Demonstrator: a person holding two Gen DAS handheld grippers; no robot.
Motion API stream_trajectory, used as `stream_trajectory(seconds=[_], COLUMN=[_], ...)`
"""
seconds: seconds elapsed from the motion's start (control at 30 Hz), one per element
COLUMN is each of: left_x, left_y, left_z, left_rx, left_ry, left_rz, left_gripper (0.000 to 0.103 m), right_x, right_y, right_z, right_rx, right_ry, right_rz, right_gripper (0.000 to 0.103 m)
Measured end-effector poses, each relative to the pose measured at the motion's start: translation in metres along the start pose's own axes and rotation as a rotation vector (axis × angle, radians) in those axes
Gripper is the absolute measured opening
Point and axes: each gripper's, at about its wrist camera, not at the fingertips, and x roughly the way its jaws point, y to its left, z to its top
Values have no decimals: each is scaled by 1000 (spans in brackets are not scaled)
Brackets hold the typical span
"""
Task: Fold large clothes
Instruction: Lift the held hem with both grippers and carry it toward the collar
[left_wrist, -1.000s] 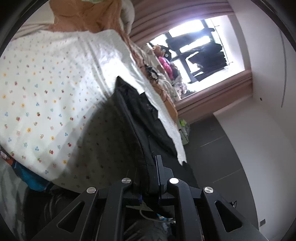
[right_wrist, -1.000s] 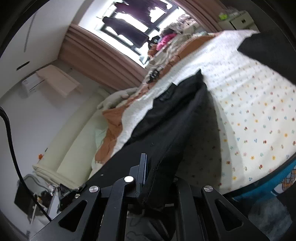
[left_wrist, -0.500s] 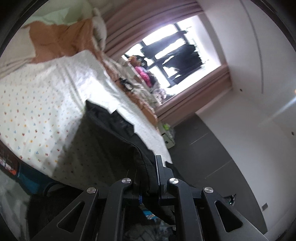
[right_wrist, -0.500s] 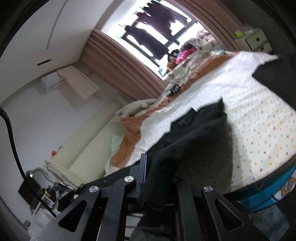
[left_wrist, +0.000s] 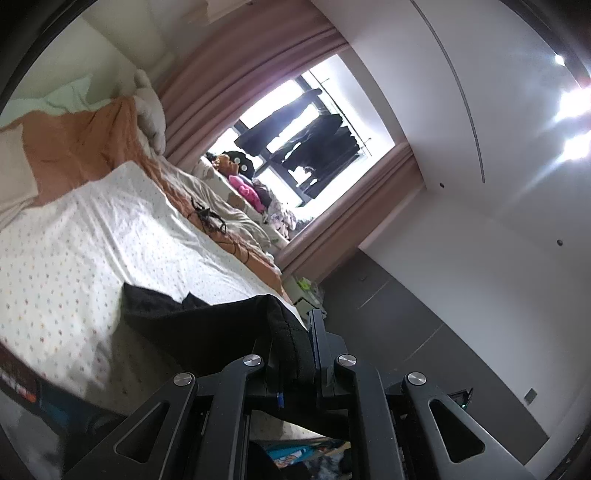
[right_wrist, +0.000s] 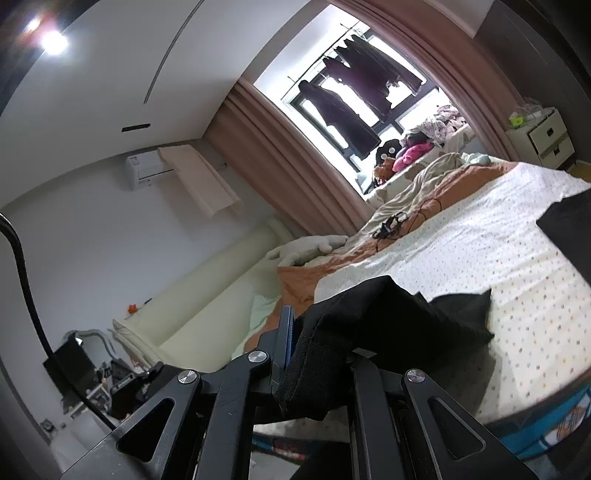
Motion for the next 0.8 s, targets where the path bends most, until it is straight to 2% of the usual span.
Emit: stream_trajectory(seconds=[0.3, 0.67, 0.8], left_x=[59, 132, 165], left_y=[33, 57, 75], left_z=[36, 75, 85], left_rx=[-31, -14, -30], left_ry=[21, 58, 95], left_rz=[77, 144, 159], left_gripper=[11, 11, 11], right_x=[57, 113, 134], right_y=[-27, -67, -85], right_z=[33, 66, 71], right_rx=[7, 18, 31], right_ry=[34, 56, 80], right_rz=[-79, -146, -180], right_gripper=[9, 9, 9])
